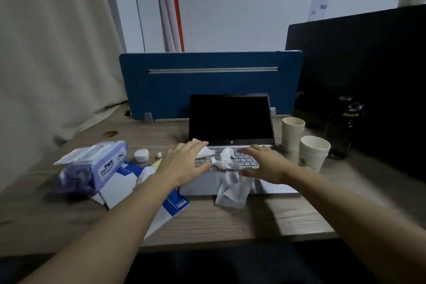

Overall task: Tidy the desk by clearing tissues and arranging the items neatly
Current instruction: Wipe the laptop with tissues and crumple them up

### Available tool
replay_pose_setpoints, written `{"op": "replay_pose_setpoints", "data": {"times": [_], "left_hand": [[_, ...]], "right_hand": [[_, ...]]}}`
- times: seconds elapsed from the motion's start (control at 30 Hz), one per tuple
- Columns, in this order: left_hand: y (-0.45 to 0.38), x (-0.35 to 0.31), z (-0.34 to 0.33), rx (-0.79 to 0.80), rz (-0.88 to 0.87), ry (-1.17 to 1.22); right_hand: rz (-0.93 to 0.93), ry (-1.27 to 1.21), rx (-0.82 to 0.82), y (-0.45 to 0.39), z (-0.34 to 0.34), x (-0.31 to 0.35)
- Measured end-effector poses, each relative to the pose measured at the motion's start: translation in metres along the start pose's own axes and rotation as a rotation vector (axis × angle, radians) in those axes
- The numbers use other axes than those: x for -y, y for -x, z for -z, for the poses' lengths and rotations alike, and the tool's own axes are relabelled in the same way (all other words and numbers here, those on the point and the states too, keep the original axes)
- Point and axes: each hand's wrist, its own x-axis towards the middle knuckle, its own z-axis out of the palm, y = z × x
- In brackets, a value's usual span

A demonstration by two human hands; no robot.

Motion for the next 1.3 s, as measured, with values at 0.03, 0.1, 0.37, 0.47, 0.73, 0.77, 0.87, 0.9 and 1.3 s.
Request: {"op": "replay_pose_setpoints", "data": {"times": [0.03, 0.1, 0.37, 0.47, 0.73, 0.77, 0.87, 0.9, 1.3], "left_hand": [[0.0, 0.0, -0.003, 0.015, 0.004, 0.018], [-0.002, 0.005, -0.013, 0.017, 0.026, 0.04], [-0.012, 0.036, -0.035, 0.019, 0.125, 0.147], [-0.023, 0.044, -0.039, 0.03, 0.138, 0.166], [-0.058, 0.057, -0.055, 0.068, 0.149, 0.179], [-0.062, 0.058, -0.058, 0.074, 0.153, 0.18], [-0.07, 0.061, -0.066, 0.091, 0.151, 0.168], [-0.072, 0.061, -0.067, 0.088, 0.141, 0.161], [-0.078, 0.047, -0.042, -0.084, 0.212, 0.405]], "right_hand": [[0.002, -0.013, 0.008, -0.001, -0.003, -0.001], [-0.016, -0.006, 0.02, -0.005, -0.01, -0.002], [-0.012, 0.021, -0.011, -0.034, -0.026, 0.006], [-0.019, 0.052, 0.011, -0.049, -0.03, 0.006], [-0.031, 0.065, 0.034, -0.074, -0.039, -0.002], [-0.034, 0.063, 0.035, -0.076, -0.04, -0.004], [-0.02, 0.07, 0.035, -0.081, -0.039, -0.007], [-0.008, 0.07, 0.032, -0.083, -0.038, -0.007], [0.026, -0.326, -0.226, -0.098, -0.027, 0.014]]}}
